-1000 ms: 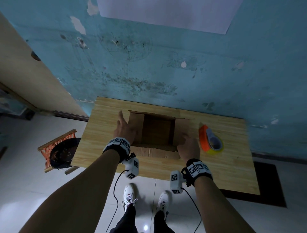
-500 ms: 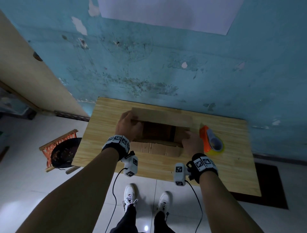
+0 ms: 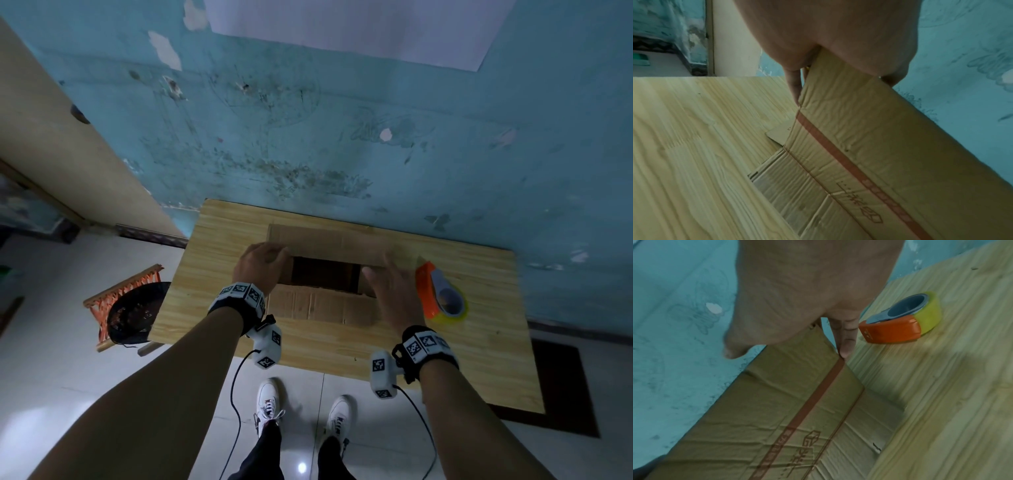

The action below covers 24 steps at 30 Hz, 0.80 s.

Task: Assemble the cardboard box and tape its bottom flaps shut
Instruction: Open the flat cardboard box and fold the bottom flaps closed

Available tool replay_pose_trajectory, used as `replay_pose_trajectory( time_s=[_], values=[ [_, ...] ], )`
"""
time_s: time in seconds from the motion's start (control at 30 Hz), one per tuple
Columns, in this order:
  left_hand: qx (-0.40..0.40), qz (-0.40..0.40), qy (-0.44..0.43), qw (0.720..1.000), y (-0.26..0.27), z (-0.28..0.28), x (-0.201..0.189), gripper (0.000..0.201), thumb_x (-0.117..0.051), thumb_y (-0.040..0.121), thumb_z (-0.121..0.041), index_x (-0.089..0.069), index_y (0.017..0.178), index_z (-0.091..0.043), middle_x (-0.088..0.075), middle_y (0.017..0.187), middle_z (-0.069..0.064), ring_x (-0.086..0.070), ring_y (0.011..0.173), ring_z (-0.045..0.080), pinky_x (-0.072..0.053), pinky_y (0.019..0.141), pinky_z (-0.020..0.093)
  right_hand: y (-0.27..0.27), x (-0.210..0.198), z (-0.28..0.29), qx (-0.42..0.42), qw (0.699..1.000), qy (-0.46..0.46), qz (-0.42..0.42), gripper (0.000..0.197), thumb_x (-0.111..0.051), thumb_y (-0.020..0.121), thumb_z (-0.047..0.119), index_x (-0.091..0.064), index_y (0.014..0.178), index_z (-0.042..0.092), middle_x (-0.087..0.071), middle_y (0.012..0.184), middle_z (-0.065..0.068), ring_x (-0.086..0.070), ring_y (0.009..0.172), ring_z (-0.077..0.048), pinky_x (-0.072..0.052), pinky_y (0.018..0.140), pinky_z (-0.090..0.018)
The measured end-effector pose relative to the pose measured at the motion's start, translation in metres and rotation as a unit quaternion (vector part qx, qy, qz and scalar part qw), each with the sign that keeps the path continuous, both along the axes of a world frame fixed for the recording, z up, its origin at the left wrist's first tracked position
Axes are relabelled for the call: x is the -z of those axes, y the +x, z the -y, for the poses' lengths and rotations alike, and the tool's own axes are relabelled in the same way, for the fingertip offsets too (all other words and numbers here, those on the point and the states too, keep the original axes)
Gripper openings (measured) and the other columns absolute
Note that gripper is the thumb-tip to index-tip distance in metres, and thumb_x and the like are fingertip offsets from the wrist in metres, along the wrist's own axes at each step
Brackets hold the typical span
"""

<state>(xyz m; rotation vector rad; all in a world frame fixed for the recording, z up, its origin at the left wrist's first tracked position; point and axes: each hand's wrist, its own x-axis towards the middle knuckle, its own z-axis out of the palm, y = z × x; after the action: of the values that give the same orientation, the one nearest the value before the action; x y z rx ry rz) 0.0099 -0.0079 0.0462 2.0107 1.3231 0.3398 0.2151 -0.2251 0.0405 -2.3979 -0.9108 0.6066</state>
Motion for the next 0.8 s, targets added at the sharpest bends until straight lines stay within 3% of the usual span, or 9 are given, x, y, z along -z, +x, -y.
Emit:
replay_pose_trajectory(
  time_s=[0.07,0.13,0.17,0.3,0.4,0.47,0.53,0.67,0.8],
  values=[
    [0.000,0.001,-0.005,1.000,0.001,-0.001,0.000,0.051,-0.052,0.091,-0.069,-0.074,0.116,-0.031,-0.066,0.125,-0.006,-0.065,0.109,0.019,-0.048,0.087,0.030,0.008,0.005,-0.004,-0.026,0.996,-0.051,0.063,0.050,-0.021,0.107,0.051,-0.044,0.148,0.032,-0.057,0.147,-0.013,-0.063,0.118,-0.037,-0.050,0.074,-0.036],
    [0.017,0.012,-0.008,1.000,0.000,0.000,0.003,0.065,-0.048,0.083,-0.083,-0.073,0.117,-0.034,-0.067,0.122,-0.011,-0.065,0.106,0.012,-0.050,0.088,0.031,0.013,-0.003,-0.011,0.059,0.997,-0.026,0.053,0.065,-0.021,0.108,0.064,-0.054,0.137,0.016,-0.071,0.097,-0.010,-0.070,0.079,-0.030,-0.040,0.054,-0.030],
    [0.030,0.017,-0.011,0.999,-0.001,0.000,0.005,0.070,-0.050,0.078,-0.088,-0.072,0.119,-0.036,-0.066,0.122,-0.013,-0.064,0.105,0.009,-0.053,0.090,0.032,0.016,-0.008,-0.015,0.096,0.994,-0.026,0.052,0.071,-0.024,0.105,0.068,-0.053,0.136,0.010,-0.068,0.082,-0.008,-0.066,0.066,-0.028,-0.035,0.048,-0.029],
    [0.083,0.004,-0.036,0.996,-0.006,-0.001,0.015,0.079,-0.066,0.069,-0.085,-0.064,0.132,-0.038,-0.056,0.135,-0.011,-0.058,0.115,0.012,-0.053,0.097,0.036,0.029,-0.006,-0.026,0.123,0.987,-0.095,0.035,0.081,-0.023,0.106,0.068,-0.053,0.139,0.001,-0.052,0.066,-0.002,-0.048,0.053,-0.018,-0.025,0.045,-0.029],
    [0.091,-0.013,-0.021,0.996,-0.011,0.001,0.024,0.061,-0.075,0.081,-0.059,-0.061,0.135,-0.036,-0.054,0.136,-0.005,-0.059,0.114,0.020,-0.055,0.096,0.040,0.034,0.016,-0.028,0.112,0.986,-0.114,0.054,0.093,-0.023,0.099,0.079,-0.051,0.146,0.003,-0.060,0.075,-0.002,-0.052,0.058,-0.018,-0.036,0.050,-0.030],
    [0.090,-0.035,-0.007,0.995,-0.013,0.004,0.031,0.051,-0.073,0.087,-0.047,-0.059,0.135,-0.037,-0.053,0.136,-0.003,-0.062,0.110,0.026,-0.056,0.090,0.038,0.029,0.025,-0.025,0.100,0.986,-0.126,0.050,0.095,-0.025,0.098,0.080,-0.044,0.152,0.004,-0.070,0.097,-0.011,-0.066,0.078,-0.029,-0.048,0.061,-0.035],
    [0.092,-0.068,-0.004,0.993,-0.013,0.007,0.037,0.051,-0.071,0.091,-0.039,-0.055,0.139,-0.038,-0.050,0.138,0.001,-0.065,0.107,0.030,-0.056,0.085,0.036,0.022,0.032,-0.019,0.092,0.983,-0.152,0.033,0.093,-0.028,0.099,0.078,-0.038,0.157,0.005,-0.072,0.118,-0.016,-0.072,0.101,-0.035,-0.048,0.067,-0.036],
    [0.106,-0.109,-0.019,0.988,-0.006,0.007,0.042,0.061,-0.070,0.092,-0.030,-0.045,0.148,-0.040,-0.044,0.141,0.005,-0.065,0.105,0.033,-0.056,0.085,0.038,0.016,0.044,-0.014,0.098,0.979,-0.180,0.007,0.089,-0.030,0.098,0.079,-0.048,0.145,0.004,-0.073,0.115,-0.015,-0.072,0.103,-0.033,-0.046,0.067,-0.036],
    [0.091,-0.120,-0.020,0.988,0.005,0.000,0.047,0.061,-0.071,0.090,-0.025,-0.049,0.146,-0.039,-0.045,0.138,0.006,-0.066,0.102,0.035,-0.057,0.082,0.035,0.027,0.060,-0.012,0.110,0.983,-0.144,-0.023,0.084,-0.035,0.097,0.079,-0.060,0.123,0.003,-0.072,0.107,-0.015,-0.070,0.094,-0.033,-0.044,0.066,-0.036]
  ],
)
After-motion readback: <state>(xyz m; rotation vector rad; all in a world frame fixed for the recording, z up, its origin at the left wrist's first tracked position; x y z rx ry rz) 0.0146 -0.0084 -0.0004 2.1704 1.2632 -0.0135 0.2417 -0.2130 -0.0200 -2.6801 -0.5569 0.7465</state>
